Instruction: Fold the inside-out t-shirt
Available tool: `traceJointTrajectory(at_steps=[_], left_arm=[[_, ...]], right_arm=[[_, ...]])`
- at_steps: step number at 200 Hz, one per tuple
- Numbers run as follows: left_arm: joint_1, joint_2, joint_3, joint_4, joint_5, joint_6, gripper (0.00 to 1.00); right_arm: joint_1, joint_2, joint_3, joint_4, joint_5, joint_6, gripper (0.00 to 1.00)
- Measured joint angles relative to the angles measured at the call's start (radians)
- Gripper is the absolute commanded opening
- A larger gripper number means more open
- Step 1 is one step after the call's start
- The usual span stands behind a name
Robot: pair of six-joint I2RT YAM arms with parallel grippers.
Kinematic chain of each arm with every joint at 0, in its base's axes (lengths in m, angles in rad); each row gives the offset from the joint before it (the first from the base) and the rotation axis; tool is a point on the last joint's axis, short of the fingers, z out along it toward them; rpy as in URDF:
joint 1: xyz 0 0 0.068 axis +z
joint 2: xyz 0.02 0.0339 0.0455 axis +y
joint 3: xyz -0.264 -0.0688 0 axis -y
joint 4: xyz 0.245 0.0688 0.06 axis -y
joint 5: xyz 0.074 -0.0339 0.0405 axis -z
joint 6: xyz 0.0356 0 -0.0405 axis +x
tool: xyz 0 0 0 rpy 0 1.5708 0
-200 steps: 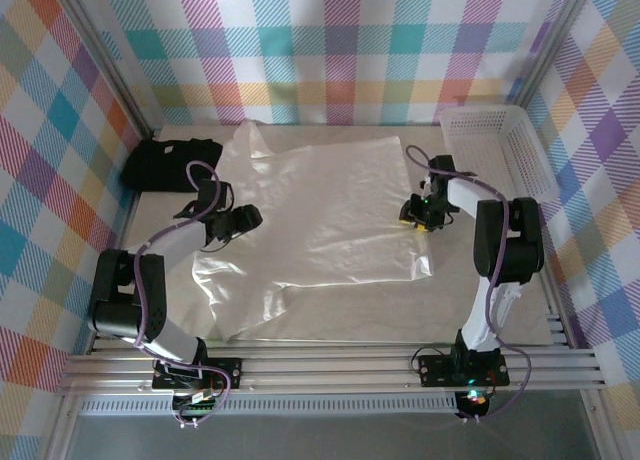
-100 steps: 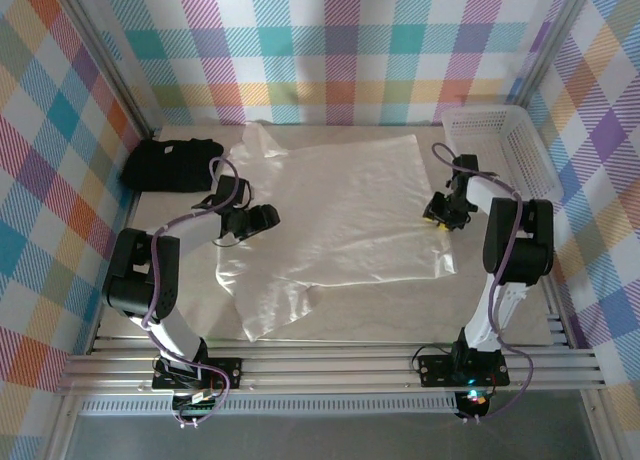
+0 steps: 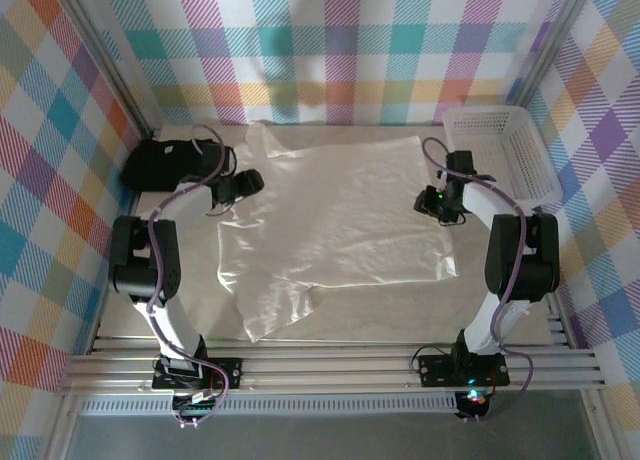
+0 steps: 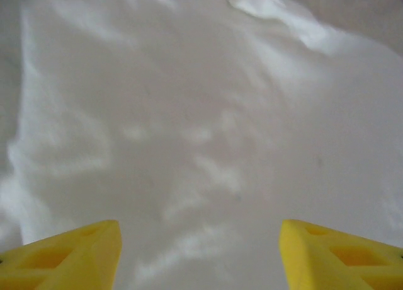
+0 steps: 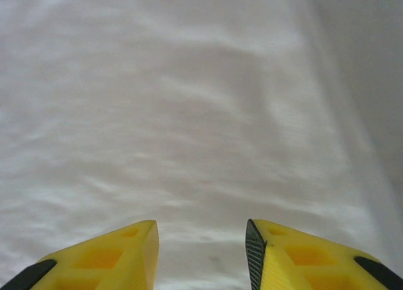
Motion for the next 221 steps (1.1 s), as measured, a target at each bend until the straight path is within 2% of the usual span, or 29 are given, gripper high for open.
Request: traceJointTrajectory(at_steps=[28,74,143,177,221], left_arm=[[0.028,0.185,0.214,-0.053,0.000,0.019,0.67],[0.023,0.463,0.561,-0.198,0.019,0.054,0.67],[-0.051,0.743,1.046,-0.465,0.045,0.138,0.67],[-0.080,0.800,1.167,-0.549,0.056,0.174,0.68],[-0.074,0.777,1.127,-0.564,0.033,0.187,0.68]], right_arm=[[0.063,-0.007,-0.004,0.053,-0.024,-0.017,0.42],[0.066,-0.007,-0.030,0.072,-0.033,-0.024,0.43],[0.068,-0.006,-0.030,0.078,-0.042,-0.024,0.44],[0.074,-0.006,-0.027,0.077,-0.048,-0.024,0.44],[0.084,0.005,-0.018,0.066,-0.046,-0.024,0.45]])
